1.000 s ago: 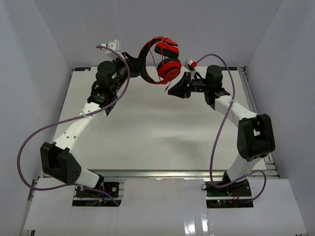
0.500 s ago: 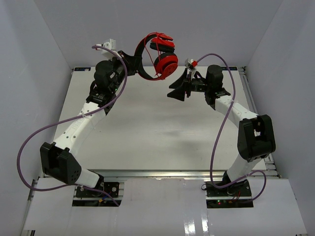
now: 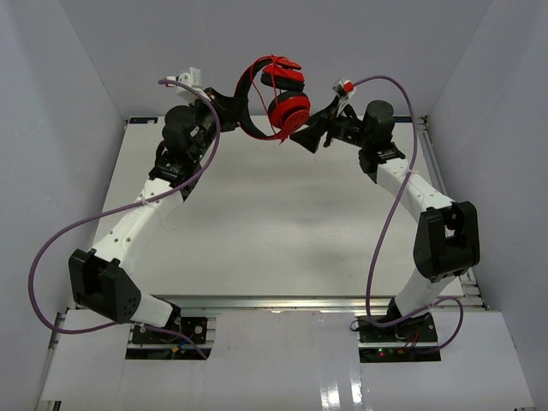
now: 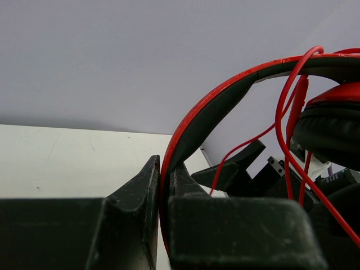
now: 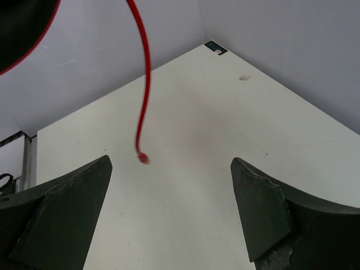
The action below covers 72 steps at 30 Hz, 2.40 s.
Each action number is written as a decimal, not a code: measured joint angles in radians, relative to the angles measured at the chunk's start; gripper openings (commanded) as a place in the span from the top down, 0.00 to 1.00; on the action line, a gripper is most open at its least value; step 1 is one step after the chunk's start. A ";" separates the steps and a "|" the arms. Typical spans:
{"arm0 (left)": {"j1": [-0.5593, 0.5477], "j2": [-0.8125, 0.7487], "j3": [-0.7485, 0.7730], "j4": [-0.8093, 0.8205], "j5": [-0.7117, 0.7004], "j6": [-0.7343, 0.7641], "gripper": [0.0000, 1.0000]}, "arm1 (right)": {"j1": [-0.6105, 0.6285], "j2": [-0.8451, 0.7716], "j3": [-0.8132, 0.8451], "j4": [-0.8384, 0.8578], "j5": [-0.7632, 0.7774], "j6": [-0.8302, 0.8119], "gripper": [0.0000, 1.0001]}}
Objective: Wrap the headphones
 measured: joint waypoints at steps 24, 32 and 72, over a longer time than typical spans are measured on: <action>0.004 -0.014 -0.002 0.006 0.014 -0.009 1.00 | 0.046 0.048 0.092 -0.002 0.009 0.077 0.19; 0.005 -0.023 -0.002 0.006 0.018 -0.015 1.00 | 0.054 0.084 0.121 0.093 -0.032 0.155 0.84; 0.017 -0.044 -0.023 0.006 0.021 -0.021 1.00 | 0.061 0.085 0.113 -0.065 -0.007 0.080 0.22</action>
